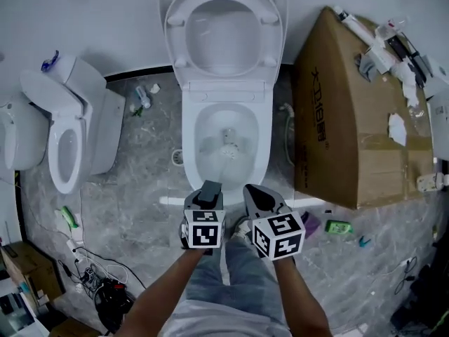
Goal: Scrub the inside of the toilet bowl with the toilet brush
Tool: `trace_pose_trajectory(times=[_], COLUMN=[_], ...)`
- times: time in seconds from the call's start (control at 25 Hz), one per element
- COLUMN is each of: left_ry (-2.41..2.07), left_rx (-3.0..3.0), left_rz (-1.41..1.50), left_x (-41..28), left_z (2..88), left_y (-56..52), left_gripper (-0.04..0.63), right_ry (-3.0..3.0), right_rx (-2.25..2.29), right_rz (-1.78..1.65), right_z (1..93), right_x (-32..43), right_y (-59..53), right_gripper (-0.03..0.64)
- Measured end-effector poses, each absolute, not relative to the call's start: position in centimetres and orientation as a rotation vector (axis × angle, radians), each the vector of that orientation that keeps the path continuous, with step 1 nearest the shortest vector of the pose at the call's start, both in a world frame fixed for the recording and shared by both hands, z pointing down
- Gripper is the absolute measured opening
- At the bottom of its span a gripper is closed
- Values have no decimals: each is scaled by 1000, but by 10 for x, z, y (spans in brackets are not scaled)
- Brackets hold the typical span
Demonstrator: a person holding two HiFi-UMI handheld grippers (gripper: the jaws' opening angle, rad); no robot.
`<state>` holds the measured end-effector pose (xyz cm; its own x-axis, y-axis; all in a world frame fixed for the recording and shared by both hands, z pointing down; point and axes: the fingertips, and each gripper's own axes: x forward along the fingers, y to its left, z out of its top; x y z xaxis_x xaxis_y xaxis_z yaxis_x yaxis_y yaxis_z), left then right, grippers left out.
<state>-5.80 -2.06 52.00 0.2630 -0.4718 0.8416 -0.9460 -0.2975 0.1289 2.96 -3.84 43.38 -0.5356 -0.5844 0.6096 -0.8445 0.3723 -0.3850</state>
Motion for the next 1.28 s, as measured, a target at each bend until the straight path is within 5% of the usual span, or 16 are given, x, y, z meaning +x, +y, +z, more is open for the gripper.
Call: trace_pose_trajectory(times=[0.68, 1.28], left_ry=[-1503, -1589], left_rx=[2091, 2190], left_rz=[630, 462], left_x=[-52, -40], left_z=[302, 236], left_y=[-18, -21], left_gripper=[158, 158], right_ry=[-2468, -2551], right_rx=[1259, 1232], right_rz=[711, 527], right_z=[267, 211], right_x=[32, 29], right_y=[-30, -26], right_gripper=[-3, -3])
